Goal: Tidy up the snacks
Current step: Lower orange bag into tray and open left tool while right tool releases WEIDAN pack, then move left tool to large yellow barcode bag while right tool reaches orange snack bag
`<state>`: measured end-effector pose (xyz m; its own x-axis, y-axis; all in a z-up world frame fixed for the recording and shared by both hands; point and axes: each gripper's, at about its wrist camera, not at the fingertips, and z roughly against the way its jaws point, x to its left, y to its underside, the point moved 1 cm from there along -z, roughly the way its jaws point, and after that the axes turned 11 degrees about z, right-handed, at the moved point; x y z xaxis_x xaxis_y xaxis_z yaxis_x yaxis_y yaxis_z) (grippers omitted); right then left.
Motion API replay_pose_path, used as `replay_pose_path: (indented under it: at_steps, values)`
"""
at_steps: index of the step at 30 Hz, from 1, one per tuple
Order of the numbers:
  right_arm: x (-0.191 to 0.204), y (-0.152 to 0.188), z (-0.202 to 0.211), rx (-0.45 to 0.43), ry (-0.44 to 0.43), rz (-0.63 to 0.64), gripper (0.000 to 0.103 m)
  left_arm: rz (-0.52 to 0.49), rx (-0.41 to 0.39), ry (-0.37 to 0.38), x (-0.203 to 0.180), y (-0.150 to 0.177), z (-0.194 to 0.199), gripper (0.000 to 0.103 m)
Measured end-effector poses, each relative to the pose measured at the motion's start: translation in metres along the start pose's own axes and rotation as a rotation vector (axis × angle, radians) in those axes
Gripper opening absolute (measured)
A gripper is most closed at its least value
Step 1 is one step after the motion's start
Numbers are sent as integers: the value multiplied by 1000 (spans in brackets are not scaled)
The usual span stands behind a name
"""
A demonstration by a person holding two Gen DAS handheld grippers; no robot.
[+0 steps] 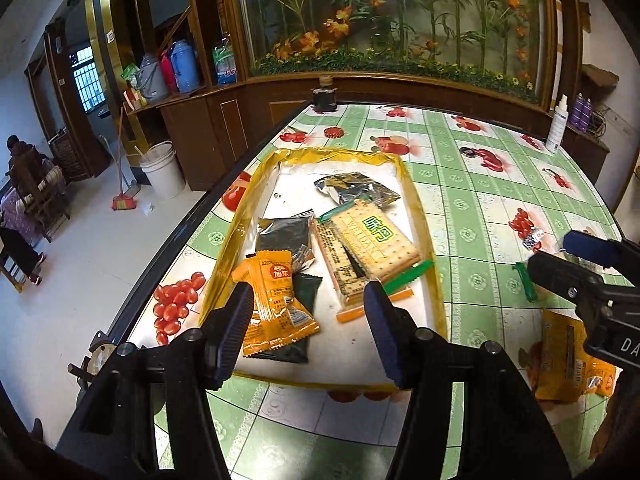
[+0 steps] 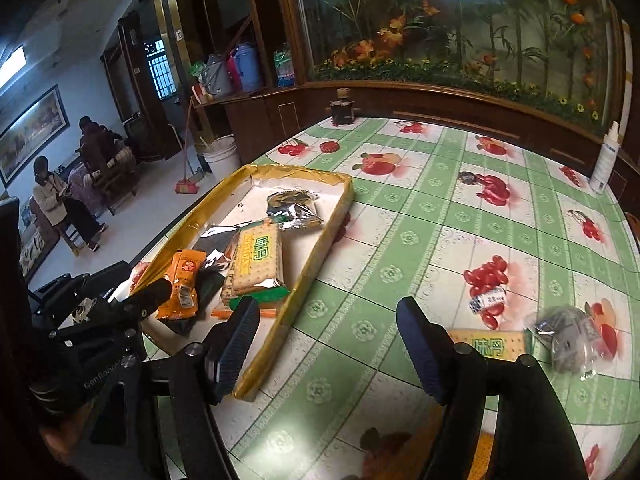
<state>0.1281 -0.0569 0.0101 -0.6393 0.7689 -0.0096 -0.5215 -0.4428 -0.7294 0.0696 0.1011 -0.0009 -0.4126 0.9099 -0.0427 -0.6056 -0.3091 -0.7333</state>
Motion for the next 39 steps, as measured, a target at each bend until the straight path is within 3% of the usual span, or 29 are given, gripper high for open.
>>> replay_pose_path:
  at_steps: [5,19,26,34,39]
  values:
    - [-13,24,22,0,33,-29,77,-17,8,23,-12,6,9,56]
    - [-60,85,71,29,224,-95,81,-116,22,87,-62,28,30,59]
    - [-84,118,93,30,218,-134,83,-162,65,137,-82,40,30,59]
    - [-103,154,102,81,233,-190,83,-197,172,254,-107,55,23,59]
    - [-100,164,101,86,137,-174,83,-233,260,350,-134,63,17,59]
